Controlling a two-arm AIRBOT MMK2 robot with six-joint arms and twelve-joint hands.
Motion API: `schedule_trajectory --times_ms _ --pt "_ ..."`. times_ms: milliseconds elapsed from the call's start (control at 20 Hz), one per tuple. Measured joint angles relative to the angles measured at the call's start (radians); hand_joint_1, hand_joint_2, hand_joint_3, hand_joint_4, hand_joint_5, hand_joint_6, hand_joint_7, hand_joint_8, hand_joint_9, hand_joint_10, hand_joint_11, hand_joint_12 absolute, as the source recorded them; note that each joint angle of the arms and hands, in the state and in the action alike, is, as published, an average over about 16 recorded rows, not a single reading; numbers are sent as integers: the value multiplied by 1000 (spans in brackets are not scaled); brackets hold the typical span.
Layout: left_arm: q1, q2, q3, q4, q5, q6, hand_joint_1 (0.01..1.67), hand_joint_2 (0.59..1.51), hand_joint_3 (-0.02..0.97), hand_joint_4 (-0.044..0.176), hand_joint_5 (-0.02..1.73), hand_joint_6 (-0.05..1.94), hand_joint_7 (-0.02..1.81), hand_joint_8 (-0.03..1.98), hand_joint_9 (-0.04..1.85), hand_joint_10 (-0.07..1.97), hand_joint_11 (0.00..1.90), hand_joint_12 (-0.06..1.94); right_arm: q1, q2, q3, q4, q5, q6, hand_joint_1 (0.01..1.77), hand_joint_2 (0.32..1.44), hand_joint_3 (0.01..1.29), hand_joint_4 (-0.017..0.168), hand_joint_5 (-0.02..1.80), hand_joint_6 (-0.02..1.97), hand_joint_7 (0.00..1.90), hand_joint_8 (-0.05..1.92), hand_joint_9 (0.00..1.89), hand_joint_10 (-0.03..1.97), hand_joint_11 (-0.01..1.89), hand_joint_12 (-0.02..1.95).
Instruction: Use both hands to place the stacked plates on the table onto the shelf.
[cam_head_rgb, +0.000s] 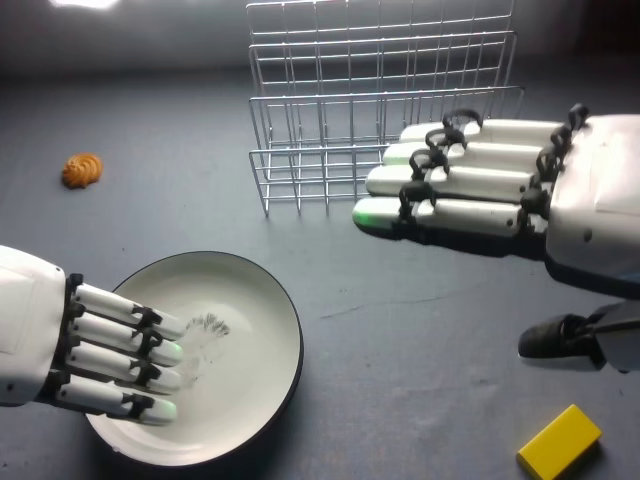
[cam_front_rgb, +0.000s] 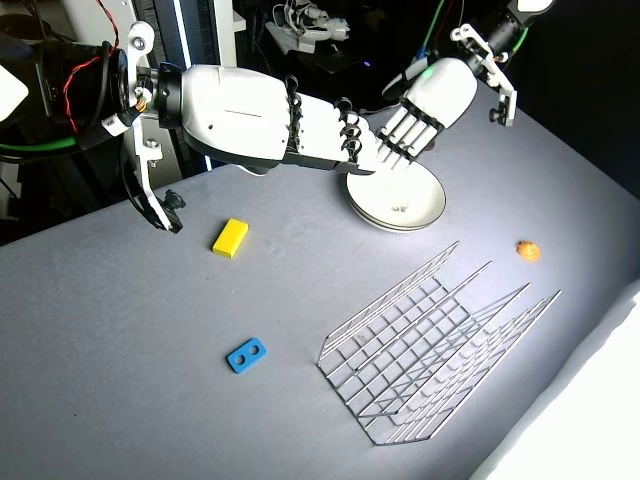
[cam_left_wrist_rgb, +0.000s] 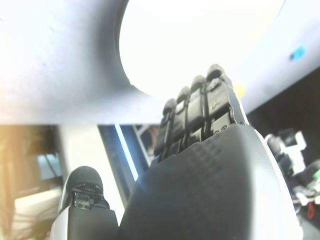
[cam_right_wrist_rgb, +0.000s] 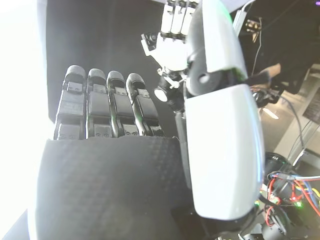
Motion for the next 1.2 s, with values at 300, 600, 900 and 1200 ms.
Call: schedule_trajectory --times_ms 300,600,900,1200 --pt "47 -31 61 -22 18 1 25 1086 40 -1 33 -3 47 -3 20 9 21 -1 -7 -7 0 0 0 -21 1164 981 16 -2 69 19 21 13 15 5 20 17" --pt "82 -51 94 -41 32 2 25 1100 39 -1 40 -3 48 -3 22 9 24 2 -12 -14 2 0 0 -33 1149 981 16 -2 82 19 21 13 14 5 23 6" --pt "118 -65 109 -65 48 1 25 1108 35 -1 40 -4 38 -4 22 4 24 2 -15 -22 3 0 0 -41 1134 981 16 -1 96 19 20 13 13 5 23 73" --pt "154 -78 114 -100 66 0 26 1113 30 -3 33 -6 18 -7 19 -2 23 0 -16 -29 4 1 -4 -53 1111 978 17 -1 113 20 20 13 13 5 22 168"
